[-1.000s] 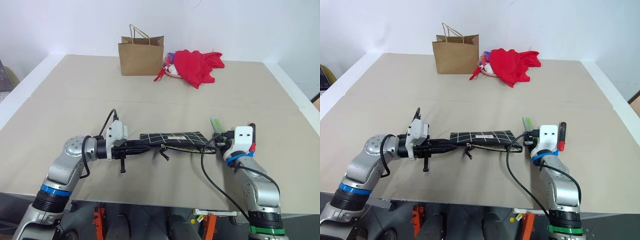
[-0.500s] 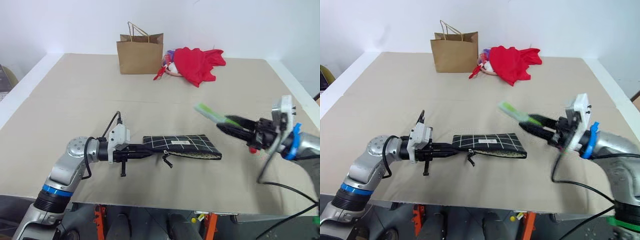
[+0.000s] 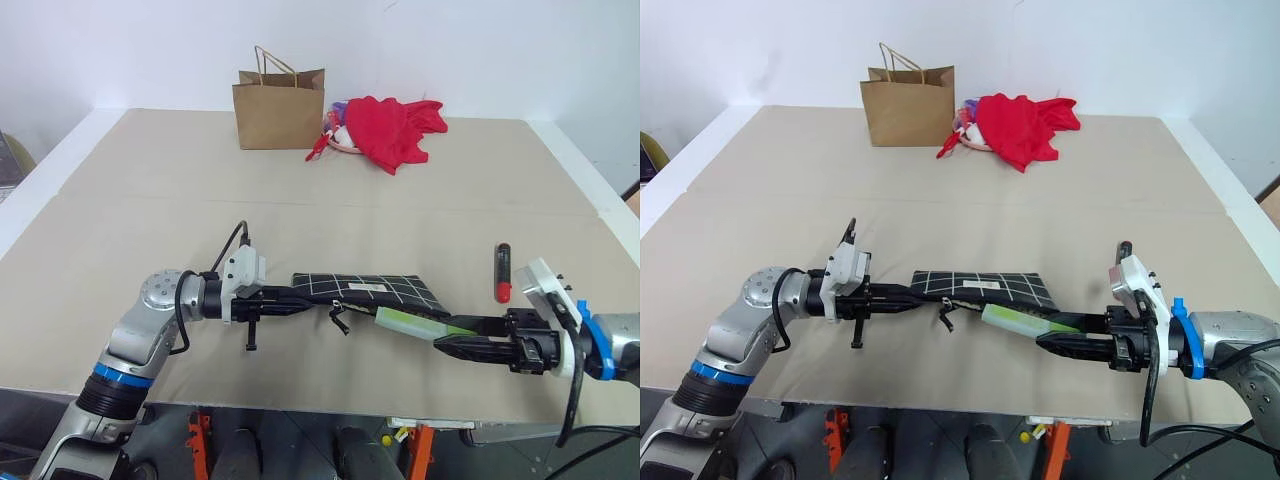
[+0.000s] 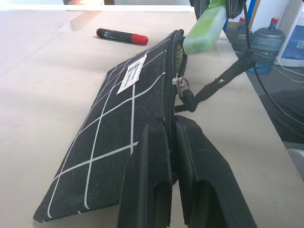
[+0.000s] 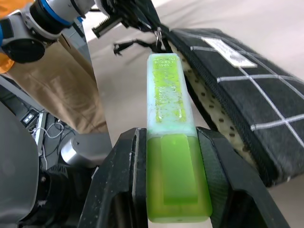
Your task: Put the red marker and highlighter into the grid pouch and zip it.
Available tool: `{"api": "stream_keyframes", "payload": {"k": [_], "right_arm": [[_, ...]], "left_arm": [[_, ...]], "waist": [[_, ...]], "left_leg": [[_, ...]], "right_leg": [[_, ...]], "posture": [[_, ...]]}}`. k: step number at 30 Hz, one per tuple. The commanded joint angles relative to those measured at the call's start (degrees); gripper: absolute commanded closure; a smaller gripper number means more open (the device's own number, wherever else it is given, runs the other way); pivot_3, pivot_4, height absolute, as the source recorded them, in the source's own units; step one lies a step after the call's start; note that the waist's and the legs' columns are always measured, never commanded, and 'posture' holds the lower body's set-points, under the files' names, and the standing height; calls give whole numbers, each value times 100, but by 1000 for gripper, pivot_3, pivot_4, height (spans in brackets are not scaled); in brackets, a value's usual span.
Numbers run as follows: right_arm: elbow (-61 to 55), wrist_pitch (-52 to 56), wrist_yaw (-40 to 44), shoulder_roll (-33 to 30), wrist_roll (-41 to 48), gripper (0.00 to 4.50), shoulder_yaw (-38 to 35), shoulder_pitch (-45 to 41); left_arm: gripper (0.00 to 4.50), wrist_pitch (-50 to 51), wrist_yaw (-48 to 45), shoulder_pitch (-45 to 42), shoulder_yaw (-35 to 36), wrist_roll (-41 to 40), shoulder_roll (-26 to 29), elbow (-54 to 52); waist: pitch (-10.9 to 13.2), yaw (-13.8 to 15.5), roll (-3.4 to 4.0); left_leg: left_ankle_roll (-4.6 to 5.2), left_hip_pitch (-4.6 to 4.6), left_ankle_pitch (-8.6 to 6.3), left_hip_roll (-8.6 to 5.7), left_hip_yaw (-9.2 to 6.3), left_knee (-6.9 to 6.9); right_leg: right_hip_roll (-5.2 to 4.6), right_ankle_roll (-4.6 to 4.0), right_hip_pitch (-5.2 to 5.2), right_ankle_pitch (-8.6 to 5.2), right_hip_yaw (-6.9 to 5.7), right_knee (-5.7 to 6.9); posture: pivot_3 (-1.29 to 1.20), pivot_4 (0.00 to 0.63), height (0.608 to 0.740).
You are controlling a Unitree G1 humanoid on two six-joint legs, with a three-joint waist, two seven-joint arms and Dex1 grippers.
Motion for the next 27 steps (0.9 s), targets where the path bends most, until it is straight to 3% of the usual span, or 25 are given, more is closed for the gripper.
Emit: {"api": "stream_keyframes", "payload": {"k": [1,9,14,16,17,18,21,25,27], "right_arm": [[92,-95,7,-76,-115,3370,-29,-62],[247,59,-336,21,-356,3370,393,-457],[150,667,-902,299,-28,3370,658,-1007],[30,672,-1039,454,-15,2316,807,-1248],[-40,716,-1036,461,21,2061,884,-1342],[-109,665,-939,419,2,1404,947,-1376],[-72,549,-642,183,-57,112,752,-1197],[900,657,-567,28,168,38,-218,-1164],[1531,587,-1067,198,67,38,-600,-1391]], "left_arm": [[4500,-15,52,5,38,-84,-14,-279],[4500,150,209,52,-14,-161,-114,-545],[4500,228,274,59,-34,-191,-183,-614],[4500,255,301,65,-42,-196,-222,-622],[4500,267,314,69,-44,-197,-236,-625],[4500,277,324,69,-43,-200,-245,-626],[4500,298,355,79,-37,-209,-247,-630],[4500,309,397,109,20,-211,-199,-610],[4500,299,403,124,29,-208,-179,-602]], "waist": [[0,0,0],[0,-1,1],[1,-6,-1],[1,-4,-1],[1,-6,0],[1,-6,1],[1,4,1],[3,38,-3],[3,35,-3]], "left_leg": [[0,0,0,0,0,-1],[1,0,0,0,0,-4],[0,1,0,-1,-1,-3],[0,0,0,-1,-1,-3],[0,-1,0,-1,-1,-3],[0,-2,0,-1,-1,-4],[1,-2,-1,-1,-3,-8],[1,-5,-1,-4,-2,-8],[1,-5,-1,-6,-2,-2]], "right_leg": [[0,6,0,3,0,0],[1,7,-1,2,0,0],[1,7,0,4,0,0],[1,8,-1,4,0,0],[1,8,-1,4,0,0],[1,8,-2,4,0,0],[2,8,-2,2,-1,0],[-2,11,-1,-1,-1,-2],[-3,12,2,0,0,-2]], "posture": [[0,150,740],[0,150,740],[0,150,740],[0,150,740],[0,150,740],[0,150,740],[0,150,740],[0,150,740],[0,150,740]]}}
